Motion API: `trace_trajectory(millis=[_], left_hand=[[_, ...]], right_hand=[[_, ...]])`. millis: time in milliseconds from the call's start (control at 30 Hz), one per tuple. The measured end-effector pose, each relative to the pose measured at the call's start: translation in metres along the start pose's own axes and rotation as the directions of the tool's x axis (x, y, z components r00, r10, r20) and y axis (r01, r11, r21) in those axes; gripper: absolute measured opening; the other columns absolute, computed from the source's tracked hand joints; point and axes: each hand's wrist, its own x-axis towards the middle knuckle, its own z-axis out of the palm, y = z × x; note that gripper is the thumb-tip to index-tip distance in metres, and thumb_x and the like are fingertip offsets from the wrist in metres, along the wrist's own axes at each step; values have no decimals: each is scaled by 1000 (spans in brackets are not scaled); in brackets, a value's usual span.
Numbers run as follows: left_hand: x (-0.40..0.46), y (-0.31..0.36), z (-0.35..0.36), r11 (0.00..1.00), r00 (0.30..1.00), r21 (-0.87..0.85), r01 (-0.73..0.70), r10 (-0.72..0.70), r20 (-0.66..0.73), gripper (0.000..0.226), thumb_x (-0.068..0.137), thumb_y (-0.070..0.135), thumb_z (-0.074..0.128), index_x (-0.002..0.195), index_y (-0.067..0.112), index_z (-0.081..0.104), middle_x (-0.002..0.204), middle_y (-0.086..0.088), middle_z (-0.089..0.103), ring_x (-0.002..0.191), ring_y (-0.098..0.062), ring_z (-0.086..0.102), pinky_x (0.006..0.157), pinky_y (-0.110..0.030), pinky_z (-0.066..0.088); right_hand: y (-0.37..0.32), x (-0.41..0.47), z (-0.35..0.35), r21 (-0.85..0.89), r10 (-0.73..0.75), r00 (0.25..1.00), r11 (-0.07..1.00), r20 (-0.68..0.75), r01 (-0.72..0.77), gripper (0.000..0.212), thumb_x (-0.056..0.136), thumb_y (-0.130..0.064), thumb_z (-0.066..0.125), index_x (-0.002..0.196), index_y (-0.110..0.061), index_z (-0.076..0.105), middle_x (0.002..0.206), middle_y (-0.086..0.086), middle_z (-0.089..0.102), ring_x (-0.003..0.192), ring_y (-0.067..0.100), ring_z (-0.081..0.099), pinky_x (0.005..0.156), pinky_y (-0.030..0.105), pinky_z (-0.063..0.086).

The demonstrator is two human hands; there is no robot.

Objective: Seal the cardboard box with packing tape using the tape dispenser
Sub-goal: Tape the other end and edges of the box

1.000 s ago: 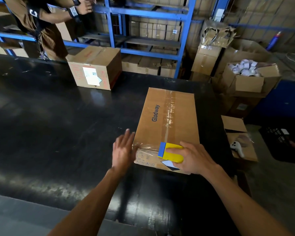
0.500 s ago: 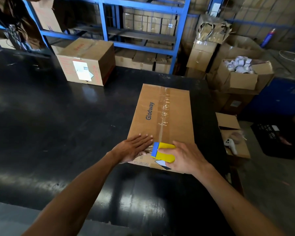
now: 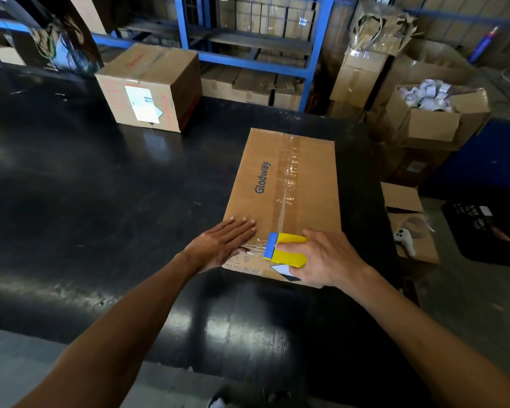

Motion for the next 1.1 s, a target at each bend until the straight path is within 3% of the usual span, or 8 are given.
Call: trace_trajectory(millis=[133, 300, 467, 633, 800, 1100], left_hand=[[0, 0, -1, 1000, 999, -15, -2, 2, -37, 57, 107, 41, 31, 152, 7, 36, 159, -10, 35, 147, -25, 33, 119, -43, 32], [1, 1, -3, 1000, 999, -11, -9, 9, -32, 56, 109, 41, 27, 154, 8, 32, 161, -9, 32, 149, -24, 29, 120, -44, 29], [2, 13, -1, 1000, 999, 2, 28, -28, -45, 62, 106, 40, 39, 156, 5, 26, 163, -13, 24, 152, -27, 20, 121, -49, 26], [47, 47, -1, 994, 993, 6, -109, 110, -35, 62, 107, 41, 33, 155, 2, 25, 164, -15, 19, 153, -29, 14, 124, -46, 16], [64, 55, 12, 996, 996, -17, -93, 93, -14, 56, 109, 38, 25, 154, 5, 32, 162, -12, 27, 151, -24, 25, 118, -44, 31], [63, 55, 8, 996, 997, -46, -82, 82, 2, 56, 109, 39, 24, 153, 6, 33, 161, -12, 31, 148, -25, 32, 118, -43, 32]], right_hand=[[15, -11, -4, -58, -6, 1000, 998, 18, 7, 55, 86, -62, 52, 139, -61, 39, 117, -4, 58, 110, 21, 60, 74, 30, 35], [40, -34, -1, -69, 34, 998, 997, 53, -30, 58, 85, -65, 52, 140, -61, 35, 116, -3, 57, 101, 21, 61, 76, 33, 43], [40, -24, -2, -38, 36, 993, 999, 110, -32, 56, 88, -59, 50, 142, -57, 36, 119, -1, 55, 105, 22, 58, 75, 34, 36], [42, -24, -4, 1, 35, 993, 999, 112, -35, 54, 90, -52, 54, 142, -55, 40, 117, 2, 57, 104, 24, 58, 79, 35, 41], [43, -24, -2, -13, 18, 993, 1000, 117, -17, 53, 92, -52, 53, 142, -54, 39, 122, 4, 55, 105, 26, 58, 84, 38, 46], [47, -24, 1, -19, -6, 996, 1000, 90, 8, 54, 90, -54, 54, 142, -55, 39, 116, 5, 57, 102, 25, 57, 81, 37, 41]])
